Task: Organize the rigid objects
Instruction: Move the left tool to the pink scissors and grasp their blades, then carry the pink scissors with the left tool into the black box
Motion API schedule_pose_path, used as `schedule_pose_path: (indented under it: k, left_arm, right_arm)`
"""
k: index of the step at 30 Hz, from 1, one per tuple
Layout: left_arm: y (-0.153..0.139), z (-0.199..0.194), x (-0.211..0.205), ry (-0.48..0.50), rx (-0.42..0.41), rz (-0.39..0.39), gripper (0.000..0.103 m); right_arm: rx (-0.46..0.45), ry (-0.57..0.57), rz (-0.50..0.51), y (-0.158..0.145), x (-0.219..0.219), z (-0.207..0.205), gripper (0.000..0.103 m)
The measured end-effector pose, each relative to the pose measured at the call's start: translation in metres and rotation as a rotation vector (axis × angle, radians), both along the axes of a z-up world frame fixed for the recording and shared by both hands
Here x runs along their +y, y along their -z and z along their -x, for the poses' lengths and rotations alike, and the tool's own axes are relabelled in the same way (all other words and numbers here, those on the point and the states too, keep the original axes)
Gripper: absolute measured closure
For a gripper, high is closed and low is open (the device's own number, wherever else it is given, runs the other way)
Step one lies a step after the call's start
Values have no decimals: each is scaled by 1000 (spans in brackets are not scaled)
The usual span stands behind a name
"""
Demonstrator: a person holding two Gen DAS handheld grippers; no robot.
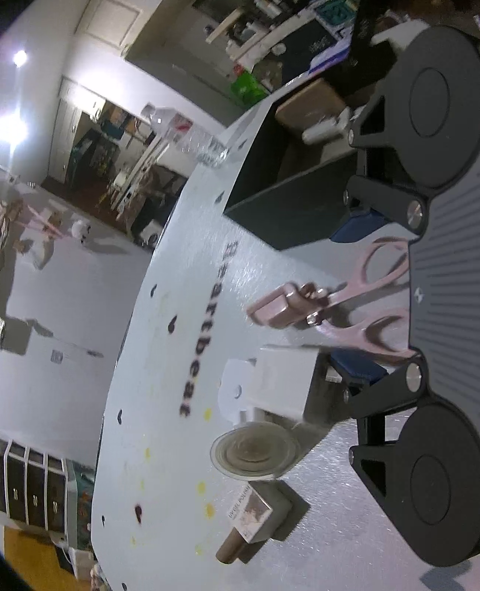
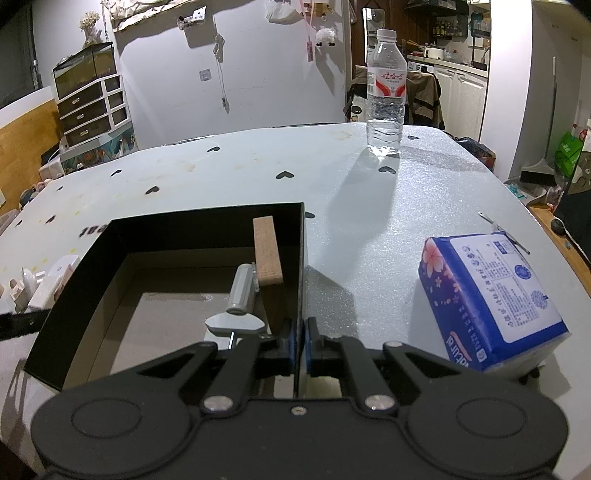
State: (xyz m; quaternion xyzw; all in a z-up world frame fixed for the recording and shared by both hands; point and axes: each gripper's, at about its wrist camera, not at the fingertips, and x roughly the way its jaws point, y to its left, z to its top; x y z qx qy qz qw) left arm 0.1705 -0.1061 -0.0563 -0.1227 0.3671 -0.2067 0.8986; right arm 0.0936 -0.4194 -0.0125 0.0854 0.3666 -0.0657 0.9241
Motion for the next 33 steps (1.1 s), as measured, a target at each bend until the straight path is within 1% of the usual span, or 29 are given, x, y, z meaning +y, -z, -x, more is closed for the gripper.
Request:
schedule_pose_path:
  k: [3,4,7,8,9,10,11,12,18,20,24,25,28,30,33]
  left_arm:
    - [3,-8,-9,4,-17,-44,38]
    - [3,-9,-12,9,-35,-62,38]
    - [4,-10,-21,29,-70,-134,40]
    - [3,-9,-24,32,-80,-164,46]
    - [3,-7,-26,31,-90,-194,50]
    - [4,-6,-26,31,-101,-219,58]
    - [4,-5,-25,31,-110,-235,68]
    - [4,-5,-23,30,-113,-238,68]
    - [3,-4,-10,21,-97,-193,69]
    - [2,-2,-5,19,-80,-150,70]
    - [-3,4,9,16,-40,-6,70]
    - [-7,7,12,11,-44,25,70]
    - [-24,17,14,8,-89,78,70]
    - [-37,24,10,34,-120,103,70]
    - [-54,32,-7,97,-162,114,70]
  right_arm:
    - [0,0,0,0,0,0,97]
    - [0,0,-1,0,0,0,97]
    - [0,0,0,0,0,0,97]
    - [0,0,0,0,0,0,97]
    - [0,0,-1,0,0,0,97]
    - [0,1,0,0,1,0,97]
    - [0,1,0,0,0,0,97]
    - [1,0,0,0,1,0,97]
    - [1,1,0,0,0,0,97]
    - [1,1,0,0,0,0,97]
    - [1,1,1,0,0,0,97]
    - [1,1,1,0,0,0,97]
    - [2,3,3,-1,1,0,97]
    - [2,4,3,-1,0,-1,97]
    - [2,4,3,-1,1,-1,97]
